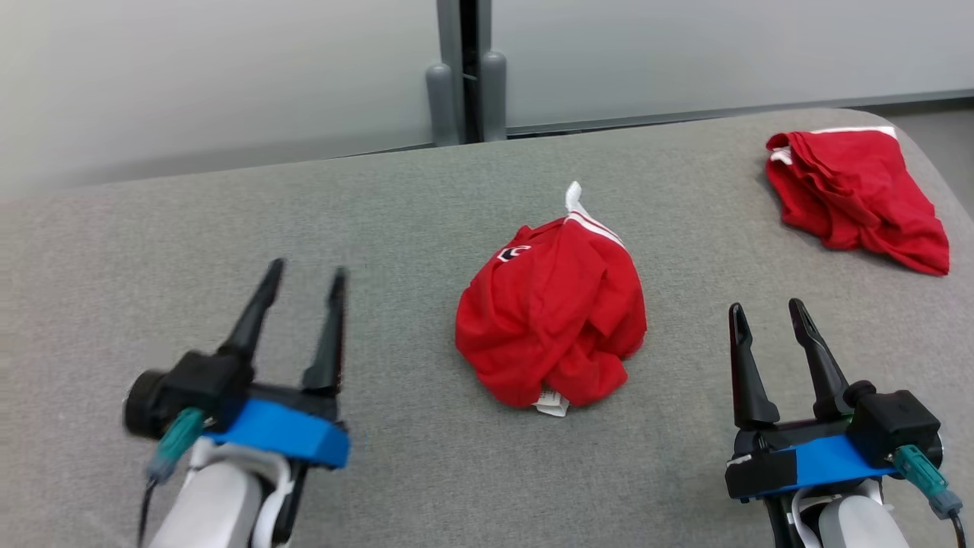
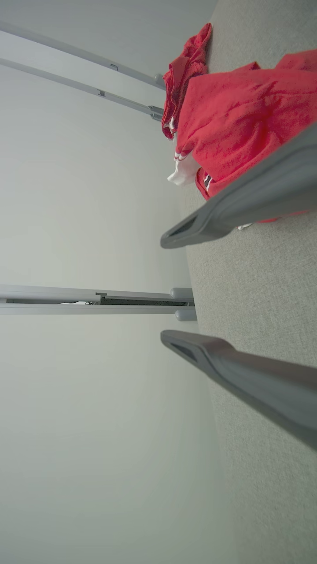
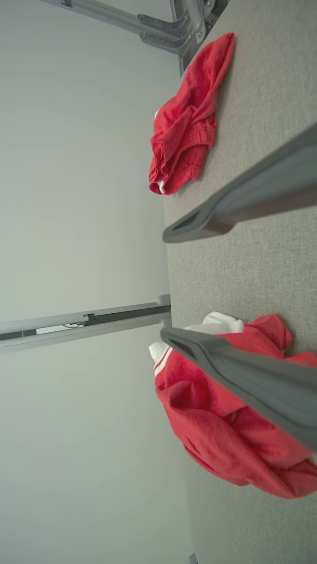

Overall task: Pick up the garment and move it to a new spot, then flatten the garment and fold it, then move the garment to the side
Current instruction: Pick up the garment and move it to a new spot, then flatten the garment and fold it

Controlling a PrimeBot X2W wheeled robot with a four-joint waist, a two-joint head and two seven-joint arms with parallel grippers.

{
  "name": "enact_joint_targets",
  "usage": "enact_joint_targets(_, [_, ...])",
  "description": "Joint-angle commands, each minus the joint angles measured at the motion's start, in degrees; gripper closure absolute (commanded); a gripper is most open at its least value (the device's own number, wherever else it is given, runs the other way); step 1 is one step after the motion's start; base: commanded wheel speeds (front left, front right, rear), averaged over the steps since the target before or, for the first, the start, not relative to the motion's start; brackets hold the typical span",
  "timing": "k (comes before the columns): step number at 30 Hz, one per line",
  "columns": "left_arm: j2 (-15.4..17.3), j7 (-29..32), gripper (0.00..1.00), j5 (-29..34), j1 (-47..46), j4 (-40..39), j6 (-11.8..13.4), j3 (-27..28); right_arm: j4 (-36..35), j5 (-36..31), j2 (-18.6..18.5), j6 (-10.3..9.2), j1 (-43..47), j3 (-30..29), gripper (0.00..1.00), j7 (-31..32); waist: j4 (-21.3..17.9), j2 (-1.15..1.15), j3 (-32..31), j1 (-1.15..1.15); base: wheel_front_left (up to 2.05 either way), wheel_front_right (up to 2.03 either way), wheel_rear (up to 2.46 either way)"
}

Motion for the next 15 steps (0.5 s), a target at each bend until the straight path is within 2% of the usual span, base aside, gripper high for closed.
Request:
enact_joint_targets(1, [0.45,-0.13,0.00,0.44,1.95,-0.67,0.27,1.03,0.13,-0.25,0.04,-0.02,0.58,-0.02,0.00,-0.29,0.74,0.00,-0.58,0.00,0.00,0.00,0.00])
enact_joint_targets(7, [0.01,-0.15,0.00,3.49,9.75,-5.37,-0.42,9.13,0.62,-0.41,0.03,-0.02,1.75,-0.80,0.00,-0.29,2.67,0.00,-2.38,0.00,0.00,0.00,0.00])
enact_joint_targets(15, [-2.93,-0.16,0.00,6.73,15.26,-5.59,-3.01,14.01,1.41,-0.37,0.03,-0.02,3.71,-1.31,0.00,-0.29,4.05,0.00,-3.89,0.00,0.00,0.00,0.00])
